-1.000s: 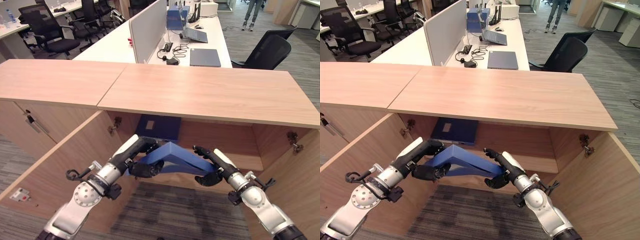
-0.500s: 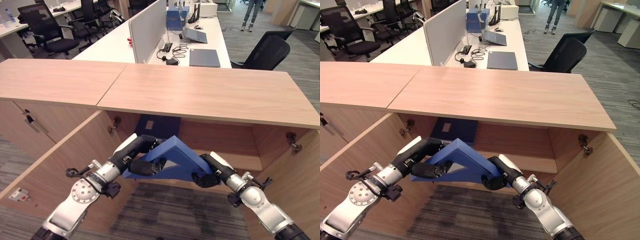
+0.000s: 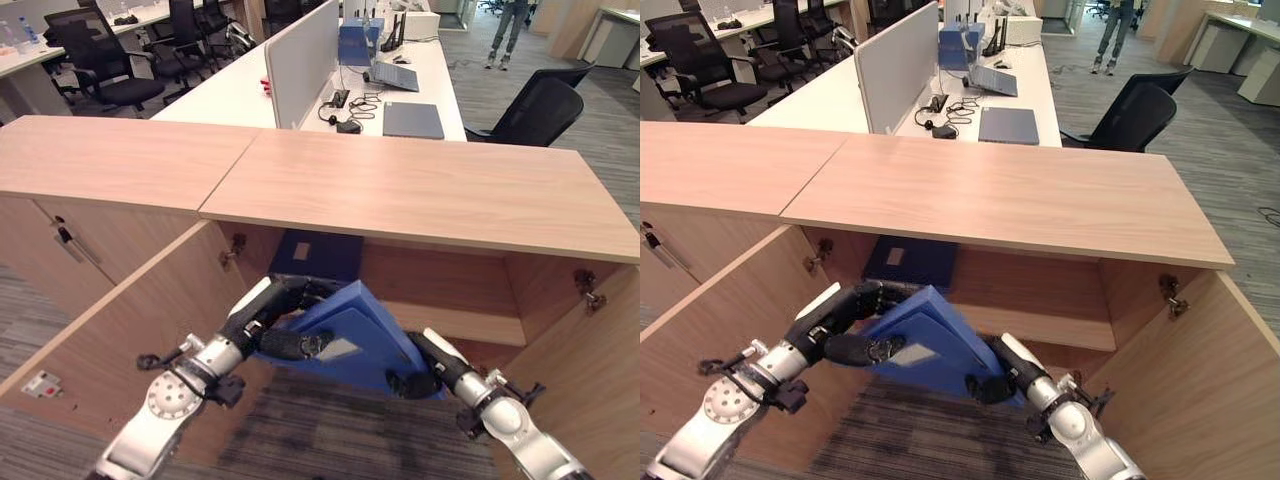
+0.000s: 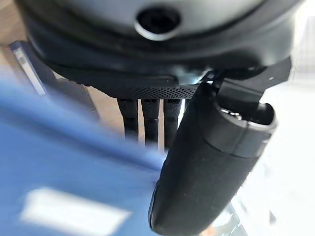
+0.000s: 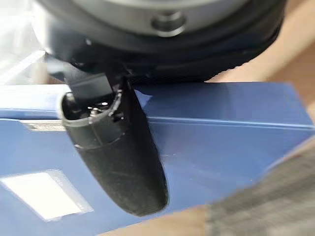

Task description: Put the empty folder in the office cabinet

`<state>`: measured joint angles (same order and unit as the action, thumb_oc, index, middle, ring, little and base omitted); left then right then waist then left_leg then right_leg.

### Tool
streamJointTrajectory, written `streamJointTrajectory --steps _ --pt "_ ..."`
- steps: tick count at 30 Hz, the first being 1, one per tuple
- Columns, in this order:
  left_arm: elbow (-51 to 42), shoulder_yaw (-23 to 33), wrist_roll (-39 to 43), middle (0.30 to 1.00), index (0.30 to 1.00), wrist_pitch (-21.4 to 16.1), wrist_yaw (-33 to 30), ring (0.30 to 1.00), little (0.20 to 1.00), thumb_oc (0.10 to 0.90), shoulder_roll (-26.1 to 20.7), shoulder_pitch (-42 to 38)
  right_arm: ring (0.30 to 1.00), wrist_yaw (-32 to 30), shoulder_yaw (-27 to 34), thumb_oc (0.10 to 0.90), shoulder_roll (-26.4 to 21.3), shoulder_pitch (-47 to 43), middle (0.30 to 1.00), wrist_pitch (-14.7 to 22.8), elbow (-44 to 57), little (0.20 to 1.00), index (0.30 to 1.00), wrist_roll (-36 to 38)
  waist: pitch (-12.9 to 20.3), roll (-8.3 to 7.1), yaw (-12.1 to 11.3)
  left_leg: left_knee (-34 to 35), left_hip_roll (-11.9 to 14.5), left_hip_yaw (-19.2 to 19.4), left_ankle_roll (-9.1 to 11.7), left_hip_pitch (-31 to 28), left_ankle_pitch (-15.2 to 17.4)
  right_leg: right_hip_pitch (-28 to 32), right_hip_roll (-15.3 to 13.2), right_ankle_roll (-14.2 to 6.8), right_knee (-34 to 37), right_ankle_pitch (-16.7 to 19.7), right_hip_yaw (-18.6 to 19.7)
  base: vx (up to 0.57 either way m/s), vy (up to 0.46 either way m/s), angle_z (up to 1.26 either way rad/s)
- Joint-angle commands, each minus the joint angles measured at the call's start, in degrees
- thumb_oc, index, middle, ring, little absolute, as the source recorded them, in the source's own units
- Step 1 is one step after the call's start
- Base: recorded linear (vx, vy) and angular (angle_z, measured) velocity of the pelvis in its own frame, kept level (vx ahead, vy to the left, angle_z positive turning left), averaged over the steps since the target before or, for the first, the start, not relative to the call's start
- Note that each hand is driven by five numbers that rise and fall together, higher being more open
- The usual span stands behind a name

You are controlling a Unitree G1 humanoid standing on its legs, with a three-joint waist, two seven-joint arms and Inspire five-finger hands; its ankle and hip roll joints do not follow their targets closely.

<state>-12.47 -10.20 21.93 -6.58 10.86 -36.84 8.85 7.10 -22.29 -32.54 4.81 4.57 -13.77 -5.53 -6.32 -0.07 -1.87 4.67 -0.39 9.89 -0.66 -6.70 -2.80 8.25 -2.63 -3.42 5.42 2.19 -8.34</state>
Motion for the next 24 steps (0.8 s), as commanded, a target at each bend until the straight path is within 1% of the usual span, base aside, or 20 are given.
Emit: streamJointTrajectory --steps 1,2,4,5,6,7,8,9,10,11,12,14,15,16,17,18,20,22,23,24 --pt "2.9 6.7 2.3 0.900 0.900 -6.0 -4.8 0.900 0.900 0.800 3.8 -3.7 0.300 -0.4 4.3 0.400 -1.8 -2.6 0.300 1.6 -2.2 0.300 0.300 -2.6 2.6 -1.41 0.0 0.3 -0.4 -1.7 2.0 -2.7 6.3 0.5 -0.2 -3.0 -0.4 -1.6 -2.0 0.00 0.000 0.00" --pt "5.5 8.6 0.9 0.900 0.900 -5.0 -5.1 0.900 0.900 0.800 6.1 -1.2 0.300 -0.3 5.7 0.400 -1.2 -1.9 0.300 0.5 -7.7 0.300 0.300 -1.8 2.5 -1.48 0.0 0.3 -0.4 -1.8 1.9 -2.6 6.3 0.4 -0.2 -2.9 -0.4 -1.5 -2.0 0.00 0.000 0.00" --pt "6.8 10.0 0.0 0.900 0.900 -4.1 -4.6 0.900 0.900 0.800 7.2 1.2 0.300 -0.2 7.5 0.400 -0.3 -1.7 0.300 -0.4 -12.0 0.300 0.300 0.3 2.4 -1.49 0.1 0.3 -0.3 -1.9 1.9 -2.4 6.2 0.3 -0.1 -2.9 -0.4 -1.5 -2.1 0.00 0.000 0.00" --pt "6.8 10.0 0.0 0.900 0.900 -4.1 -4.6 0.900 0.900 0.800 7.2 1.2 0.300 -0.2 7.5 0.400 -0.2 -1.7 0.300 -0.4 -12.0 0.300 0.300 0.3 2.4 -1.49 0.1 0.3 -0.3 -1.9 1.9 -2.4 6.2 0.3 -0.1 -2.9 -0.4 -1.5 -2.1 0.00 0.000 0.00" --pt "8.7 10.9 1.1 0.900 0.900 -2.8 -4.0 0.900 0.900 0.800 8.8 2.9 0.300 0.4 9.6 0.400 1.7 -1.8 0.300 -2.0 -17.7 0.300 0.300 5.6 2.3 -1.56 0.1 0.3 -0.3 -1.9 1.9 -2.3 6.1 0.2 -0.2 -2.9 -0.4 -1.4 -2.2 0.00 0.000 0.00" --pt "8.7 11.0 1.1 0.900 0.900 -2.8 -4.0 0.900 0.900 0.800 8.8 2.9 0.300 0.4 9.5 0.400 1.7 -1.9 0.300 -1.9 -17.9 0.300 0.300 5.7 2.3 -1.57 0.1 0.3 -0.3 -2.0 1.9 -2.3 6.1 0.2 -0.2 -2.9 -0.4 -1.4 -2.2 0.00 0.000 0.00" --pt "9.9 11.3 1.1 0.900 0.900 -2.0 -3.8 0.900 0.900 0.800 9.6 3.6 0.300 0.9 10.6 0.400 2.7 -2.1 0.300 -2.9 -21.1 0.300 0.300 9.1 2.3 -1.58 0.0 0.3 -0.4 -2.0 1.9 -2.1 6.0 0.1 -0.1 -2.8 -0.4 -1.4 -2.3 -0.01 -0.015 0.05" --pt "11.1 11.9 0.4 0.900 0.900 -0.9 -3.9 0.900 0.900 0.800 10.5 4.7 0.300 0.9 12.3 0.400 4.4 -3.0 0.300 -4.1 -26.6 0.300 0.300 14.4 2.3 -1.59 -0.1 0.3 -0.5 -2.2 1.9 -2.0 6.0 0.0 -0.1 -2.8 -0.4 -1.4 -2.3 -0.01 -0.015 0.06" --pt "11.1 11.9 0.3 0.900 0.900 -0.9 -3.9 0.900 0.900 0.800 10.5 4.7 0.300 0.9 12.3 0.400 4.4 -3.1 0.300 -4.0 -26.8 0.300 0.300 14.5 2.3 -1.60 -0.1 0.3 -0.5 -2.2 1.9 -2.0 6.0 0.0 -0.1 -2.8 -0.4 -1.4 -2.3 0.00 -0.019 0.06" --pt "11.9 12.2 0.5 0.900 0.900 -0.3 -4.1 0.900 0.900 0.800 11.4 5.5 0.300 0.6 14.0 0.400 5.5 -3.8 0.300 -4.7 -29.8 0.300 0.300 18.6 2.3 -1.56 -0.3 0.3 -0.5 -2.3 1.9 -1.9 5.9 0.0 -0.1 -2.7 -0.4 -1.4 -2.4 0.00 -0.014 0.03" --pt "12.0 12.5 0.9 0.900 0.900 0.1 -4.1 0.900 0.900 0.800 11.9 5.7 0.300 0.7 14.8 0.400 6.4 -4.2 0.300 -4.9 -31.5 0.300 0.300 20.9 2.2 -1.51 -0.4 0.3 -0.5 -2.4 1.9 -1.8 5.8 -0.1 -0.1 -2.7 -0.4 -1.4 -2.5 0.00 0.000 0.00" --pt "13.1 12.5 2.0 0.900 0.900 1.0 -4.5 0.900 0.900 0.800 13.2 6.2 0.300 -0.4 18.2 0.400 9.2 -5.8 0.300 -5.6 -37.4 0.300 0.300 30.6 2.1 -1.41 -0.6 0.3 -0.5 -2.7 1.9 -1.6 5.8 -0.2 0.0 -2.6 -0.4 -1.4 -2.6 0.00 -0.019 0.06" --pt "13.2 12.4 2.6 0.900 0.900 1.5 -4.4 0.900 0.900 0.800 13.8 6.5 0.300 -0.5 19.5 0.400 10.4 -6.7 0.300 -5.9 -40.2 0.300 0.300 34.0 2.1 -1.32 -0.7 0.3 -0.6 -2.8 1.9 -1.5 5.7 -0.2 0.0 -2.6 -0.4 -1.4 -2.7 0.01 -0.025 0.09" --pt "13.1 12.2 3.7 0.900 0.900 2.3 -4.8 0.900 0.900 0.800 14.7 7.0 0.300 -1.6 24.2 0.400 13.4 -8.6 0.300 -6.5 -44.1 0.300 0.300 46.5 1.7 -0.94 -1.0 0.3 -0.6 -3.1 2.0 -1.6 5.9 -0.1 0.1 -2.6 -0.4 -1.6 -2.6 0.00 -0.018 0.08" --pt "13.1 12.3 3.7 0.900 0.900 2.4 -4.8 0.900 0.900 0.800 14.6 6.9 0.300 -1.6 24.2 0.400 13.4 -8.7 0.300 -6.5 -44.2 0.300 0.300 46.5 1.8 -1.01 -1.1 0.3 -0.7 -3.1 2.0 -1.3 5.6 -0.3 0.0 -2.5 -0.4 -1.5 -2.6 0.01 -0.023 0.06" --pt "13.1 11.9 4.3 0.900 0.900 2.9 -5.1 0.900 0.900 0.800 15.1 7.1 0.300 -1.4 27.4 0.400 15.6 -9.3 0.300 -6.8 -44.0 0.300 0.300 55.6 1.5 -0.66 -1.1 0.3 -0.7 -3.2 2.0 -1.4 5.8 -0.2 0.0 -2.6 -0.4 -1.7 -2.7 -0.01 -0.011 0.04" --pt "13.6 11.5 5.3 0.900 0.900 3.1 -5.3 0.900 0.900 0.800 15.0 7.0 0.300 -2.3 29.8 0.400 17.6 -9.7 0.300 -5.4 -43.3 0.300 0.300 62.6 1.4 -0.34 -1.2 0.3 -0.8 -3.4 2.1 -0.9 5.5 -0.7 0.0 -2.6 -0.4 -1.5 -2.8 -0.01 -0.014 0.03" --pt "14.7 10.3 6.0 0.900 0.900 3.2 -5.8 0.900 0.900 0.800 14.6 6.2 0.300 -2.9 31.6 0.400 19.2 -10.2 0.300 -2.7 -37.2 0.300 0.300 68.1 1.1 0.29 -1.0 0.3 -0.9 -3.5 2.3 -0.3 5.3 -1.2 -0.1 -2.7 -0.4 -1.5 -3.1 0.01 -0.021 0.09" --pt "14.7 10.3 6.0 0.900 0.900 3.2 -5.8 0.900 0.900 0.800 14.6 6.2 0.300 -2.9 31.6 0.400 19.2 -10.2 0.300 -2.7 -37.2 0.300 0.300 68.1 1.1 0.29 -1.0 0.3 -0.9 -3.5 2.3 -0.3 5.3 -1.2 -0.1 -2.7 -0.4 -1.5 -3.1 0.00 -0.019 0.12" --pt "14.7 9.8 5.7 0.900 0.900 3.2 -5.9 0.900 0.900 0.800 14.3 5.9 0.300 -2.6 31.9 0.400 19.6 -10.7 0.300 -1.7 -35.5 0.300 0.300 69.9 0.9 0.62 -1.0 0.3 -1.0 -3.5 2.3 0.0 5.1 -1.6 -0.2 -2.7 -0.4 -1.4 -3.2 -0.02 -0.003 0.08"
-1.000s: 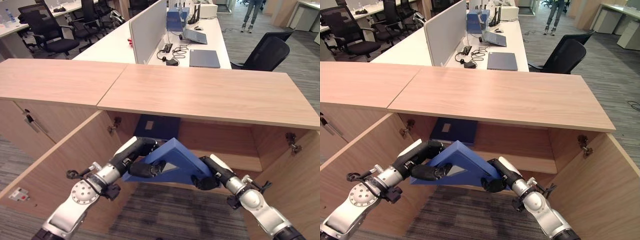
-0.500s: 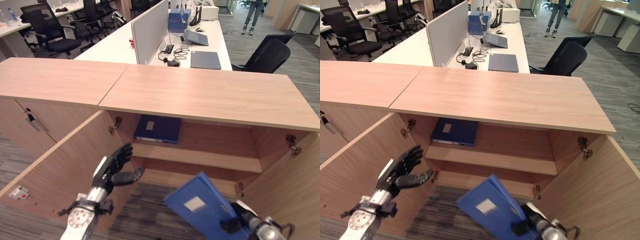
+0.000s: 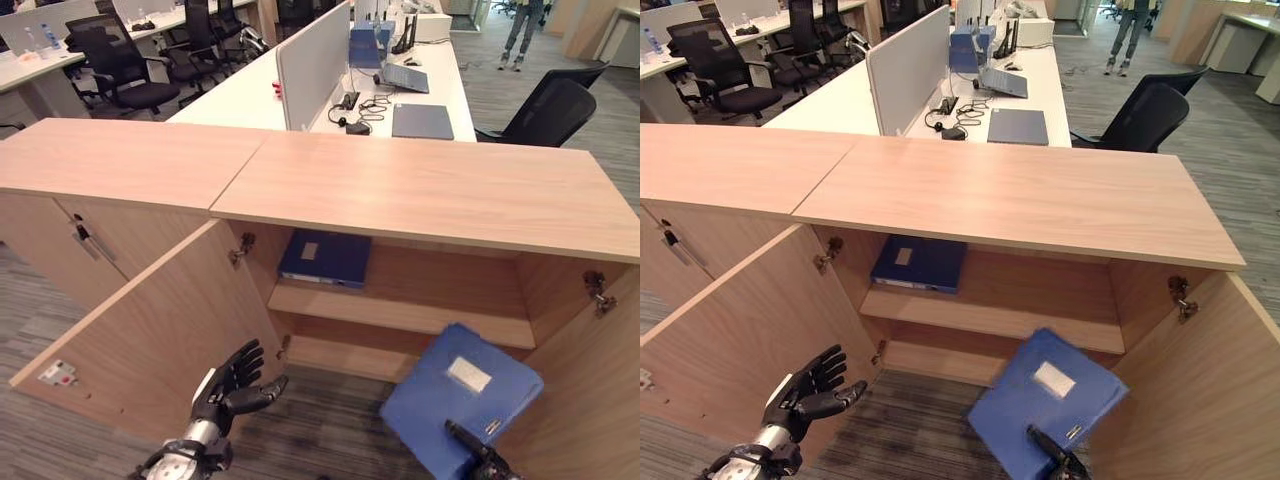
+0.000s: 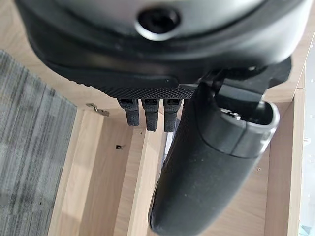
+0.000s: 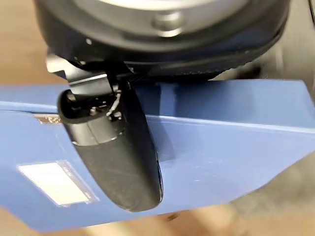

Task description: Put the empty folder in the office cabinet

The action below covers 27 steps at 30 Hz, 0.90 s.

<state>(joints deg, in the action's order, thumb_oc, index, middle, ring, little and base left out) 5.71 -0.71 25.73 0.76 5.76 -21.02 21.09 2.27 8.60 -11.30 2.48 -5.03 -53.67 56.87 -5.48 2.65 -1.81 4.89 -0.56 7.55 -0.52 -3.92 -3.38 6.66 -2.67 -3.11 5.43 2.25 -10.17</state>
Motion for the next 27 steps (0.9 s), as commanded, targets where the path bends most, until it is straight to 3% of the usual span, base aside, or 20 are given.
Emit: streamJointTrajectory --steps 1,8,14,16,17,19,21,27 --pt "-3.5 0.0 1.8 0.900 0.900 -4.2 -0.9 0.900 0.900 0.800 -1.9 -6.6 0.300 1.8 1.4 0.400 -1.3 -8.8 0.300 9.0 6.0 0.300 0.300 9.2 -0.1 -1.82 -1.0 0.1 -0.9 -1.3 2.2 -2.4 5.6 -0.4 -0.2 -3.0 -0.4 -1.4 -1.4 -0.02 -0.011 0.06" --pt "-5.6 -3.4 4.8 0.900 0.900 -3.9 -0.3 0.900 0.900 0.800 -4.3 -5.9 0.300 0.5 3.6 0.400 -2.0 -16.7 0.300 14.1 9.8 0.300 0.300 15.6 -1.4 0.92 -1.6 0.1 -1.3 -1.3 2.4 1.3 4.3 -4.1 -0.7 -3.1 -0.4 -0.8 -2.2 -0.02 0.000 0.08" --pt "-5.7 -5.5 6.5 0.900 0.900 -3.9 -0.1 0.900 0.900 0.800 -5.8 -5.5 0.300 -1.6 6.4 0.400 -5.8 -23.7 0.300 17.9 9.8 0.300 0.300 18.5 -2.8 4.30 -2.1 0.1 -2.0 -1.5 2.8 5.8 2.6 -8.9 -1.6 -2.9 -0.4 -0.2 -3.3 0.00 0.002 0.06" --pt "-6.0 -6.3 7.2 0.900 0.900 -4.2 -0.1 0.900 0.900 0.800 -6.5 -5.4 0.300 -1.9 8.0 0.400 -8.9 -28.1 0.300 19.2 10.0 0.300 0.300 19.4 -4.0 6.34 -2.4 0.1 -2.4 -2.1 3.2 7.8 1.7 -11.3 -2.1 -2.4 -1.2 -0.3 -4.3 0.00 0.008 0.18" --pt "-6.0 -6.4 7.3 0.900 0.900 -4.2 -0.2 0.900 0.900 0.800 -6.4 -5.6 0.300 -2.0 8.0 0.400 -9.1 -28.3 0.300 19.3 9.8 0.300 0.300 19.4 -4.0 6.47 -2.3 0.1 -2.4 -2.2 3.2 8.0 1.7 -11.6 -2.1 -2.4 -1.4 -0.4 -4.4 -0.04 -0.001 0.19" --pt "-5.6 -7.2 7.7 0.900 0.900 -4.5 -0.7 0.900 0.900 0.800 -6.7 -6.2 0.300 -2.5 8.9 0.400 -11.7 -32.7 0.300 20.7 9.9 0.300 0.300 20.3 -5.8 8.81 -2.8 0.1 -2.3 -2.7 3.7 10.5 0.6 -15.7 -2.9 -1.7 -5.4 -1.8 -5.4 -0.05 -0.012 0.24" --pt "-5.5 -7.3 7.6 0.900 0.900 -4.6 -0.9 0.900 0.900 0.800 -6.9 -6.2 0.300 -2.8 9.3 0.400 -12.8 -33.8 0.300 21.1 9.3 0.300 0.300 20.6 -6.3 9.58 -3.2 0.1 -2.3 -2.8 4.0 10.9 0.6 -16.7 -3.2 -1.5 -6.9 -3.0 -5.7 0.00 -0.027 0.10" --pt "-5.7 -9.3 8.8 0.900 0.900 -5.7 -2.0 0.900 0.900 0.800 -6.8 -6.5 0.300 -5.4 10.7 0.400 -20.5 -42.9 0.300 23.9 6.4 0.300 0.300 20.9 -9.6 14.59 -4.8 0.1 -2.7 -4.8 6.6 14.6 -2.1 -20.8 -5.0 -0.9 -11.3 -5.6 -8.9 -0.03 -0.046 0.27"
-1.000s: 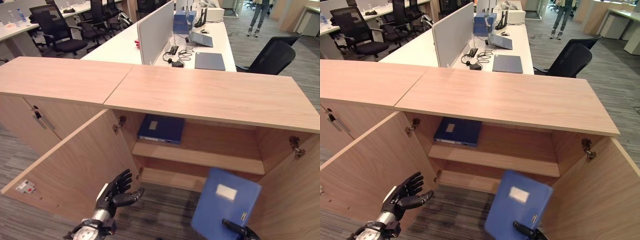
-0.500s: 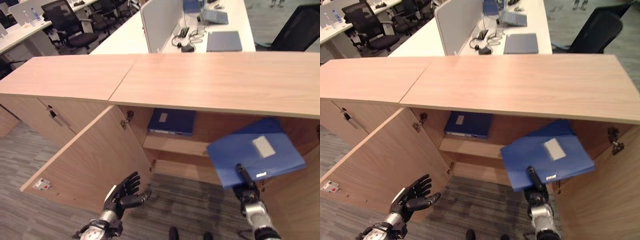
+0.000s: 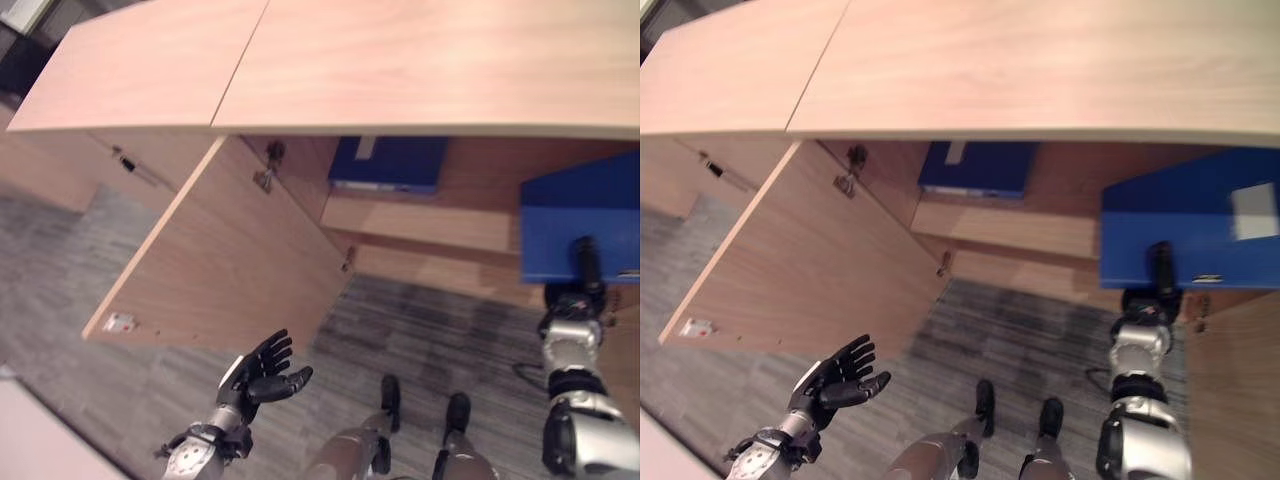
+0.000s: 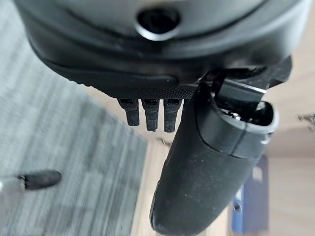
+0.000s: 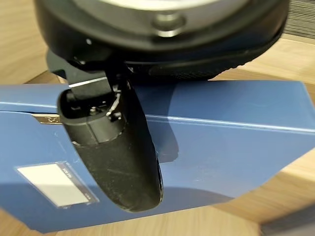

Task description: Put the empty folder in the office cabinet

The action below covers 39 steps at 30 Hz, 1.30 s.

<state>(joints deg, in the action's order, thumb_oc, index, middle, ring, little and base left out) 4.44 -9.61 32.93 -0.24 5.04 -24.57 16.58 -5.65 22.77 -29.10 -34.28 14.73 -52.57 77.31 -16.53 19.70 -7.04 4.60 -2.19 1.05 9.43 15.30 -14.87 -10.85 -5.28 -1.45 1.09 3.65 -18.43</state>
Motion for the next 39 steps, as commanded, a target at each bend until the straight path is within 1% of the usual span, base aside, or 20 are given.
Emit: streamJointTrajectory --steps 1,2,3,4,6,7,8,9,11,12,14,16,20,26,28,32,33,34,36,39 --pt "-4.3 -1.1 2.1 0.900 0.900 -4.7 -1.5 0.900 0.900 0.800 -3.1 -2.1 0.300 2.0 -3.7 0.400 -4.3 -8.0 0.300 4.6 5.1 0.300 0.300 0.5 1.0 -1.45 0.2 0.4 -1.1 1.5 -2.9 -4.1 8.9 -3.9 -2.7 -2.4 -8.0 -7.5 -1.2 0.06 -0.065 0.40" --pt "-4.2 -1.5 2.4 0.900 0.900 -4.8 -1.6 0.900 0.900 0.800 -2.9 -2.2 0.300 1.8 -4.3 0.400 -5.2 -9.2 0.300 4.7 4.9 0.300 0.300 0.5 0.8 -1.12 0.3 0.4 -1.3 0.9 -2.3 -4.4 9.7 -3.7 -2.9 -2.6 -8.5 -9.2 -0.6 -0.01 -0.047 0.42" --pt "-4.2 -2.1 2.9 0.900 0.900 -4.8 -1.7 0.900 0.900 0.800 -2.8 -2.0 0.300 1.4 -4.7 0.400 -6.7 -10.7 0.300 5.1 5.1 0.300 0.300 0.2 0.0 -0.27 0.2 0.4 -1.1 1.1 -2.3 -3.7 8.5 -4.5 -3.0 -2.3 -9.1 -8.5 -1.8 0.09 -0.099 0.52" --pt "-4.1 -2.9 3.4 0.900 0.900 -4.7 -1.9 0.900 0.900 0.800 -2.7 -1.9 0.300 1.2 -5.4 0.400 -7.6 -12.5 0.300 5.3 5.6 0.300 0.300 0.6 -0.1 -0.12 0.0 0.4 -1.2 0.6 -1.6 -3.9 9.2 -4.1 -3.1 -2.5 -9.4 -10.1 -1.2 0.00 -0.082 0.30" --pt "-3.9 -4.6 4.2 0.900 0.900 -4.5 -2.1 0.900 0.900 0.800 -2.6 -2.2 0.300 0.3 -6.7 0.400 -10.2 -15.5 0.300 5.8 5.0 0.300 0.300 0.4 -1.2 0.83 -0.1 0.4 -1.2 0.2 -1.0 -3.3 8.6 -4.9 -3.5 -2.4 -10.8 -10.7 -2.3 0.01 -0.104 0.31" --pt "-3.9 -5.1 4.4 0.900 0.900 -4.5 -2.3 0.900 0.900 0.800 -2.5 -2.4 0.441 -0.2 -7.1 0.494 -10.9 -16.8 0.441 6.2 5.2 0.441 0.441 0.5 -1.6 1.35 -0.2 0.4 -1.1 0.1 -0.8 -2.9 8.4 -5.3 -3.8 -2.4 -11.7 -11.1 -2.9 -0.04 -0.081 0.43" --pt "-3.8 -5.5 4.5 0.900 0.900 -4.6 -2.4 0.900 0.900 0.800 -2.6 -2.6 0.827 -0.2 -7.7 0.751 -11.4 -17.6 0.827 6.2 5.6 0.827 0.827 0.6 -1.8 1.56 -0.2 0.4 -1.2 -0.1 -0.6 -2.8 8.2 -5.6 -4.0 -2.3 -12.3 -11.3 -3.2 -0.05 -0.073 0.42" --pt "-3.9 -6.2 4.4 0.900 0.900 -4.6 -2.6 0.900 0.900 0.800 -2.9 -3.1 0.900 -0.4 -9.5 0.800 -12.7 -19.2 0.900 5.9 5.3 0.900 0.900 0.7 -2.2 1.89 -0.3 0.4 -1.2 -0.2 -0.4 -2.5 7.8 -6.0 -4.4 -2.2 -13.0 -11.6 -3.7 -0.04 -0.054 0.49" --pt "-3.8 -7.1 4.6 0.900 0.900 -4.3 -2.6 0.900 0.900 0.800 -2.9 -3.1 0.900 -1.0 -11.5 0.800 -14.8 -22.3 0.900 4.3 1.8 0.900 0.900 0.4 -2.2 2.43 -0.6 0.4 -1.2 -0.1 -0.2 -2.2 7.6 -6.4 -4.7 -2.1 -13.8 -12.1 -4.3 -0.02 -0.037 0.32" --pt "-3.9 -7.2 4.7 0.900 0.900 -4.2 -2.6 0.900 0.900 0.800 -3.0 -3.0 0.900 -1.2 -12.2 0.800 -15.6 -23.1 0.900 3.7 0.9 0.900 0.900 0.2 -2.2 2.46 -0.6 0.4 -1.2 -0.2 -0.1 -2.1 7.4 -6.5 -4.8 -2.1 -13.9 -12.1 -4.4 -0.01 -0.025 0.13" --pt "-4.2 -7.6 4.8 0.900 0.900 -4.0 -2.0 0.900 0.900 0.800 -3.6 -3.3 0.900 -0.6 -14.9 0.800 -18.1 -25.5 0.900 1.1 -2.6 0.900 0.900 -0.9 -2.1 2.46 -1.0 0.4 -1.2 0.0 0.0 -2.2 7.4 -6.3 -4.9 -2.0 -13.9 -12.2 -4.8 0.01 -0.029 0.05" --pt "-4.5 -7.8 4.8 0.900 0.900 -3.8 -1.7 0.900 0.900 0.800 -3.6 -3.3 0.900 0.1 -15.7 0.800 -18.6 -26.1 0.900 0.5 -3.1 0.900 0.900 -0.8 -2.1 2.53 -0.9 0.4 -1.3 -0.1 0.0 -2.2 7.4 -6.1 -4.9 -1.9 -13.9 -12.3 -5.0 0.02 -0.019 0.08" --pt "-5.1 -8.3 5.0 0.900 0.900 -3.5 -0.4 0.900 0.900 0.800 -4.5 -3.8 0.900 4.5 -21.0 0.800 -20.2 -28.2 0.900 -2.7 -3.7 0.900 0.900 -1.1 -1.5 2.34 -1.2 0.4 -1.2 -0.2 0.1 -2.7 7.4 -5.2 -5.0 -1.9 -13.4 -12.3 -5.8 0.02 -0.017 0.17" --pt "-5.1 -8.3 4.9 0.900 0.900 -3.5 0.2 0.900 0.900 0.800 -4.8 -3.9 0.900 7.1 -24.6 0.800 -20.5 -29.1 0.900 -4.5 -3.1 0.900 0.900 -1.6 -1.4 2.22 -1.0 0.4 -1.2 0.1 0.0 -3.1 7.4 -4.7 -5.1 -2.0 -13.3 -12.2 -5.9 0.00 -0.002 0.01" --pt "-5.2 -8.3 4.9 0.900 0.900 -3.5 0.5 0.900 0.900 0.800 -5.1 -3.9 0.900 8.6 -27.8 0.800 -20.2 -28.9 0.900 -6.4 -1.0 0.900 0.900 -4.0 -1.4 2.08 -0.9 0.4 -1.2 0.2 -0.1 -3.2 7.3 -4.7 -5.2 -1.9 -13.3 -12.0 -5.7 0.00 0.000 0.00" --pt "-5.5 -8.5 4.9 0.900 0.900 -3.6 1.3 0.900 0.900 0.800 -5.5 -3.9 0.900 10.5 -32.0 0.800 -20.8 -30.3 0.900 -7.8 0.3 0.900 0.900 -6.4 -1.4 1.75 -0.7 0.4 -1.2 0.9 -0.2 -3.4 7.4 -4.8 -5.3 -1.9 -13.2 -11.7 -5.1 -0.01 0.019 -0.07" --pt "-5.6 -8.6 5.0 0.900 0.900 -3.8 1.6 0.900 0.900 0.800 -5.7 -3.9 0.900 11.7 -34.3 0.800 -20.9 -31.2 0.900 -9.2 0.3 0.900 0.900 -7.9 -1.3 1.82 -0.8 0.4 -1.2 1.1 -0.3 -3.6 7.4 -4.7 -5.3 -1.9 -12.9 -11.6 -5.0 -0.03 0.034 -0.09" --pt "-5.4 -8.7 4.7 0.900 0.900 -3.8 2.5 0.900 0.900 0.800 -6.3 -3.9 0.900 13.9 -38.3 0.800 -21.8 -31.4 0.900 -11.5 0.8 0.900 0.900 -11.8 -1.3 1.75 -0.8 0.4 -1.2 1.1 -0.3 -3.6 7.4 -4.5 -5.4 -2.0 -12.6 -11.3 -5.1 -0.04 0.015 -0.15" --pt "-5.4 -8.6 4.7 0.900 0.900 -3.9 2.7 0.900 0.900 0.800 -6.3 -3.9 0.900 14.4 -39.1 0.800 -22.2 -31.7 0.900 -12.1 0.4 0.900 0.900 -12.4 -1.3 1.85 -0.8 0.4 -1.2 1.1 -0.4 -3.6 7.3 -4.5 -5.4 -2.0 -12.4 -11.1 -5.2 -0.02 0.005 -0.15" --pt "-6.2 -8.7 4.2 0.900 0.900 -3.8 4.1 0.900 0.900 0.800 -7.0 -3.7 0.900 17.6 -42.4 0.800 -22.8 -31.0 0.900 -15.1 -0.4 0.900 0.900 -15.5 -1.5 1.99 -0.9 0.4 -1.2 1.3 -0.4 -3.5 7.2 -4.3 -5.3 -2.2 -11.4 -10.5 -5.4 -0.03 0.002 -0.02"
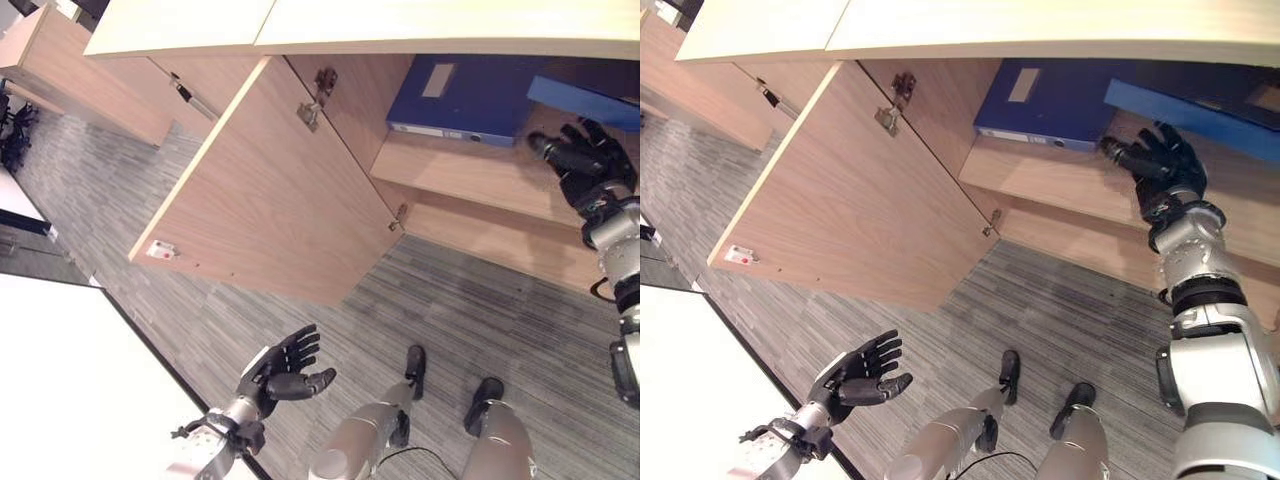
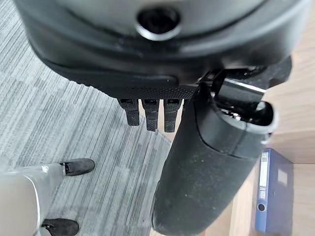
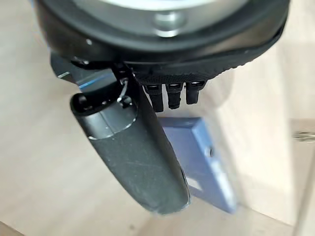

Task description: Put the empty folder in the office cabinet

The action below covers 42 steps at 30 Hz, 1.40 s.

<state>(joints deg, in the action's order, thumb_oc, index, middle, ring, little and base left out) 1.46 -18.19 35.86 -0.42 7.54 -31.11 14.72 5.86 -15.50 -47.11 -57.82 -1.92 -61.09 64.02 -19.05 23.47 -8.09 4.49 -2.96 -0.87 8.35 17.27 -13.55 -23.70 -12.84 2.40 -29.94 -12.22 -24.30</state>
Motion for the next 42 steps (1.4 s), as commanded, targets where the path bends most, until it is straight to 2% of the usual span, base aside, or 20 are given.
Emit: streamJointTrajectory --steps 1,2,4,7,9,11,15,17,18,25,31,35,38,39,41,42 --pt "-3.3 -0.1 1.1 0.900 0.900 -3.6 1.8 0.900 0.900 0.800 -0.6 -1.7 0.900 6.8 -5.2 0.800 -4.8 -7.2 0.900 0.9 9.3 0.900 0.900 -3.2 1.0 -1.73 0.2 0.5 -0.4 3.3 0.7 -5.4 5.8 8.6 2.4 -6.1 19.9 5.5 0.5 -0.04 -0.010 0.00" --pt "-3.3 0.2 0.8 0.900 0.900 -3.6 2.5 0.900 0.900 0.800 -1.2 -1.4 0.900 9.2 -7.9 0.800 -5.1 -6.4 0.900 -0.8 11.5 0.900 0.900 -5.6 1.0 -1.80 0.2 0.5 -0.4 3.5 0.7 -5.2 5.7 8.5 2.4 -6.1 20.2 5.8 0.5 -0.03 -0.008 -0.04" --pt "-3.2 0.6 0.6 0.900 0.900 -3.7 3.0 0.900 0.900 0.800 -1.4 -1.0 0.900 10.1 -10.0 0.800 -6.5 -6.1 0.900 -0.9 11.2 0.900 0.900 -8.1 1.0 -1.87 0.3 0.5 -0.5 3.6 0.6 -5.0 5.7 8.5 2.3 -6.3 20.7 6.2 0.5 -0.03 0.002 -0.04" --pt "-3.1 1.4 0.4 0.900 0.900 -3.9 3.5 0.900 0.900 0.800 -2.1 -0.9 0.900 9.7 -13.2 0.800 -11.6 -8.5 0.900 -2.3 0.6 0.900 0.900 -17.9 0.8 -1.91 1.0 0.5 -0.6 3.8 0.4 -4.7 5.7 8.3 2.4 -6.4 21.3 6.9 0.8 -0.02 0.011 0.06" --pt "-3.0 3.2 -0.7 0.900 0.900 -3.6 3.8 0.900 0.900 0.800 -3.0 0.2 0.900 10.0 -18.1 0.800 -16.7 -13.0 0.900 -4.4 -10.6 0.900 0.900 -30.2 0.5 -2.08 2.0 0.5 -0.9 3.8 0.3 -4.1 5.5 8.0 2.5 -6.5 21.5 7.5 1.2 -0.03 0.008 0.10" --pt "-3.9 4.3 -1.2 0.900 0.900 -3.7 3.4 0.900 0.900 0.800 -3.4 0.7 0.900 9.5 -20.0 0.800 -18.1 -15.8 0.900 -4.9 -13.8 0.900 0.900 -33.5 0.2 -2.08 2.4 0.5 -1.0 3.8 0.2 -3.7 5.3 7.7 2.5 -6.5 21.6 7.7 1.3 -0.02 0.000 0.04" --pt "-4.8 5.9 -1.3 0.900 0.900 -4.3 1.4 0.900 0.900 0.800 -3.5 2.1 0.900 3.5 -26.0 0.800 -19.3 -22.8 0.900 -4.2 -19.9 0.900 0.900 -46.8 0.1 -2.30 2.9 0.5 -1.2 3.9 0.0 -3.1 5.2 7.1 2.8 -6.4 21.7 8.1 1.9 -0.01 0.009 -0.08" --pt "-5.0 6.5 -1.2 0.900 0.900 -4.7 0.8 0.900 0.900 0.800 -3.2 2.3 0.900 2.1 -27.6 0.800 -19.1 -23.5 0.900 -3.5 -19.1 0.900 0.900 -50.6 0.0 -2.25 3.0 0.5 -1.3 3.9 -0.1 -3.0 5.1 6.9 2.8 -6.3 21.7 8.2 2.0 -0.02 0.005 -0.07" --pt "-5.3 7.0 -1.2 0.900 0.900 -5.0 0.2 0.900 0.900 0.800 -3.0 2.6 0.900 0.1 -29.4 0.800 -19.2 -24.1 0.900 -2.8 -18.2 0.900 0.900 -55.0 -0.1 -2.13 3.2 0.5 -1.3 4.0 -0.1 -2.8 5.0 6.7 2.8 -6.3 21.7 8.3 2.2 -0.02 0.004 -0.07" --pt "-6.2 6.8 -0.5 0.900 0.900 -6.0 -1.0 0.900 0.900 0.800 -3.8 1.8 0.900 -4.0 -29.6 0.800 -19.4 -23.5 0.900 -2.0 -17.9 0.900 0.900 -59.5 -0.6 -1.65 3.7 0.5 -1.6 4.1 -0.3 -2.3 4.9 6.0 2.8 -6.2 21.8 8.7 2.8 0.00 0.004 -0.01" --pt "-5.9 6.5 -0.7 0.900 0.900 -6.4 -2.0 0.900 0.900 0.800 -3.8 0.4 0.900 -7.7 -25.8 0.800 -19.4 -21.2 0.900 -0.6 -13.9 0.900 0.900 -56.5 -1.1 -1.69 4.1 0.5 -1.8 4.4 -0.5 -1.9 5.0 5.6 2.8 -6.3 22.1 9.1 3.2 -0.02 0.008 -0.04" --pt "-5.4 6.0 -0.8 0.900 0.900 -6.3 -1.9 0.900 0.900 0.800 -4.0 -0.6 0.900 -5.5 -23.8 0.800 -18.4 -17.5 0.900 -0.3 -11.3 0.900 0.900 -52.7 -1.4 -2.40 4.5 0.5 -1.6 4.7 -0.6 -2.1 5.1 5.7 2.8 -6.3 22.2 9.2 3.5 -0.01 0.002 -0.02" --pt "-5.6 5.7 -0.6 0.900 0.900 -6.1 -1.7 0.900 0.900 0.800 -4.2 -0.8 0.900 -3.4 -23.6 0.800 -16.1 -14.8 0.900 -0.5 -9.9 0.900 0.900 -51.3 -1.4 -3.38 4.6 0.5 -1.2 4.5 -1.0 -2.9 5.8 6.1 3.2 -6.1 22.2 9.2 4.1 0.00 -0.004 -0.02" --pt "-5.7 5.9 -0.7 0.900 0.900 -6.0 -1.8 0.900 0.900 0.800 -4.8 -1.1 0.900 -2.1 -25.1 0.800 -14.1 -13.3 0.900 -0.7 -8.2 0.900 0.900 -52.9 -1.5 -5.03 4.1 0.5 -0.4 3.1 -1.3 -3.8 6.0 6.5 3.9 -5.8 22.1 9.1 5.3 -0.01 -0.030 -0.08" --pt "-6.2 6.5 -0.9 0.900 0.900 -5.9 -2.0 0.900 0.900 0.800 -5.6 -1.3 0.900 -1.6 -27.4 0.800 -12.5 -13.2 0.900 -0.8 -4.9 0.900 0.900 -55.5 -1.8 -7.11 3.6 0.5 0.3 1.8 -2.0 -4.8 6.8 6.8 4.7 -5.4 21.8 8.8 6.5 -0.06 -0.038 -0.21" --pt "-6.5 6.9 -1.0 0.900 0.900 -5.9 -2.0 0.900 0.900 0.800 -6.2 -1.7 0.900 -1.4 -28.1 0.800 -12.1 -13.1 0.900 -0.9 -2.9 0.900 0.900 -56.8 -2.3 -7.91 3.6 0.5 0.7 1.8 -2.8 -4.6 5.5 6.7 5.0 -5.0 21.9 10.4 6.2 -0.03 -0.045 -0.39"
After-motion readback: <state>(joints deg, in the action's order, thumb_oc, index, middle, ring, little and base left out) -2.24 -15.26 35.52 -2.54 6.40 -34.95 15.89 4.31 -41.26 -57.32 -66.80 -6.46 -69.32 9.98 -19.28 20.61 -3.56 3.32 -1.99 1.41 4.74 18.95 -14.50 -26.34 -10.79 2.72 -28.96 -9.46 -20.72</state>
